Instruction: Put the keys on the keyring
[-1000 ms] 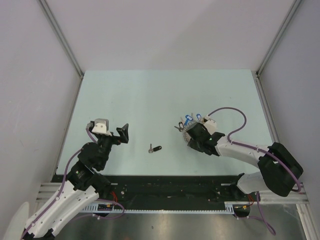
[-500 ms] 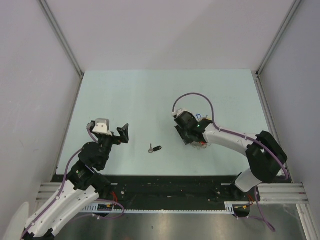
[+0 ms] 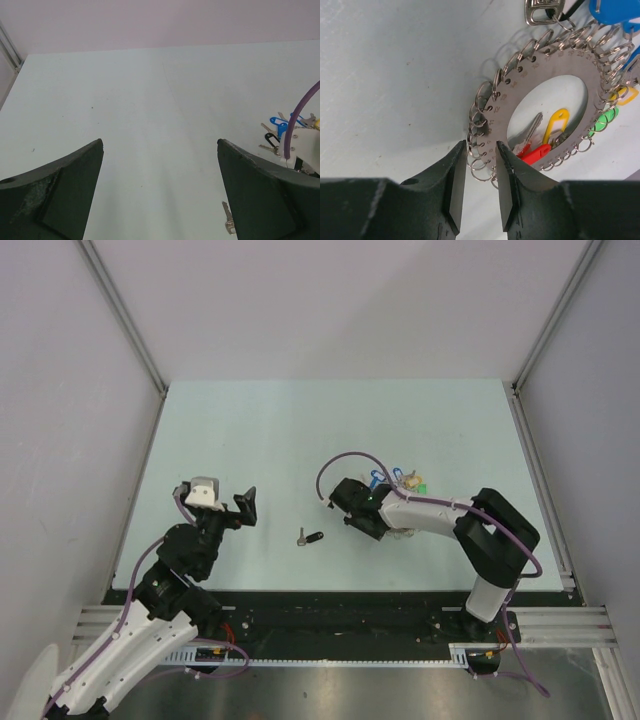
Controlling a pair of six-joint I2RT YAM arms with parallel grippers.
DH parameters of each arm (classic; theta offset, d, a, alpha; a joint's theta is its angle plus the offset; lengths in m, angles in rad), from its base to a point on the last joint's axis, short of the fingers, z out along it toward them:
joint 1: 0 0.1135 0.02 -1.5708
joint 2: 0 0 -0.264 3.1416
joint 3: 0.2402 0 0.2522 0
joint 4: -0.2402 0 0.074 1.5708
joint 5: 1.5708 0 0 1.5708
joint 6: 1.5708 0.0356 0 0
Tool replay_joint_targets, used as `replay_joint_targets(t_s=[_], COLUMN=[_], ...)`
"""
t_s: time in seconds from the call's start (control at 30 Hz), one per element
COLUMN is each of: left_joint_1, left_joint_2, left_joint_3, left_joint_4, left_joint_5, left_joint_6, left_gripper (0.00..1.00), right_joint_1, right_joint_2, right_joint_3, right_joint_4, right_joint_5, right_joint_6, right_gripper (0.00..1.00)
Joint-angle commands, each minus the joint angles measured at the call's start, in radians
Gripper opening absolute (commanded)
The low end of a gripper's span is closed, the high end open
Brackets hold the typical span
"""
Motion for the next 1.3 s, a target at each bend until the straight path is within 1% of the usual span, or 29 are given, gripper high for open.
replay_joint_targets(t_s=[0.0, 0.17, 0.33, 0.37, 0.4, 0.5, 0.6, 0.63, 0.77, 0.87, 0.9, 0.97, 1.0, 1.07, 1.1, 1.2, 1.27], left_joint_1=[0.006, 0.004, 0.006, 0.006, 0.006, 0.006, 0.006, 0.006, 0.006, 0.006, 0.006, 0.006, 0.006, 0.006, 0.006, 0.006, 0.006], left_joint_2=[0.009, 0.013, 0.017, 0.017, 0.017, 0.018, 0.02, 0.02, 0.023, 0.024, 0.023, 0.023, 0.023, 0.024, 0.024, 0.026, 0.024], left_joint_3=[0.029, 0.031, 0.029, 0.029, 0.031, 0.031, 0.031, 0.031, 0.031, 0.031, 0.031, 0.031, 0.029, 0.031, 0.031, 0.031, 0.031], left_joint_4=[0.009, 0.011, 0.009, 0.008, 0.008, 0.009, 0.008, 0.009, 0.008, 0.008, 0.009, 0.008, 0.009, 0.005, 0.006, 0.008, 0.009], left_joint_5=[-0.009, -0.006, -0.006, -0.007, -0.007, -0.006, -0.003, -0.001, 0.005, 0.014, 0.017, 0.02, 0.02, 0.022, 0.022, 0.025, 0.028], left_joint_6=[0.016, 0.016, 0.017, 0.017, 0.016, 0.017, 0.017, 0.019, 0.019, 0.019, 0.017, 0.019, 0.02, 0.02, 0.02, 0.02, 0.022], left_gripper=[1.0, 1.0, 1.0, 1.0, 1.0, 1.0, 1.0, 1.0, 1.0, 1.0, 1.0, 1.0, 1.0, 1.0, 1.0, 1.0, 1.0], right_joint_1=[0.013, 0.019, 0.025, 0.028, 0.028, 0.025, 0.012, 0.004, -0.053, -0.099, -0.126, -0.14, -0.148, -0.143, -0.137, -0.128, -0.119], right_joint_2=[0.04, 0.068, 0.065, 0.057, 0.042, -0.009, -0.049, -0.069, -0.116, -0.144, -0.143, -0.124, -0.118, -0.106, -0.106, -0.124, -0.138], right_joint_3=[0.032, 0.033, 0.035, 0.038, 0.04, 0.047, 0.047, 0.047, 0.044, 0.029, 0.024, 0.02, 0.02, 0.02, 0.02, 0.02, 0.021], right_joint_4=[0.005, 0.029, 0.035, 0.032, 0.029, 0.018, 0.015, 0.015, 0.026, 0.072, 0.084, 0.093, 0.095, 0.09, 0.09, 0.063, 0.052], right_joint_5=[0.043, 0.055, 0.072, 0.072, 0.071, 0.051, 0.006, -0.032, -0.125, -0.231, -0.268, -0.287, -0.29, -0.268, -0.235, -0.163, -0.133], right_joint_6=[-0.055, -0.059, -0.065, -0.065, -0.065, -0.059, -0.045, -0.039, -0.011, 0.009, 0.014, 0.023, 0.026, 0.041, 0.05, 0.084, 0.092], right_gripper=[0.33, 0.29, 0.19, 0.17, 0.11, 0.03, 0.01, 0.0, 0.0, 0.03, 0.09, 0.16, 0.22, 0.27, 0.32, 0.39, 0.4])
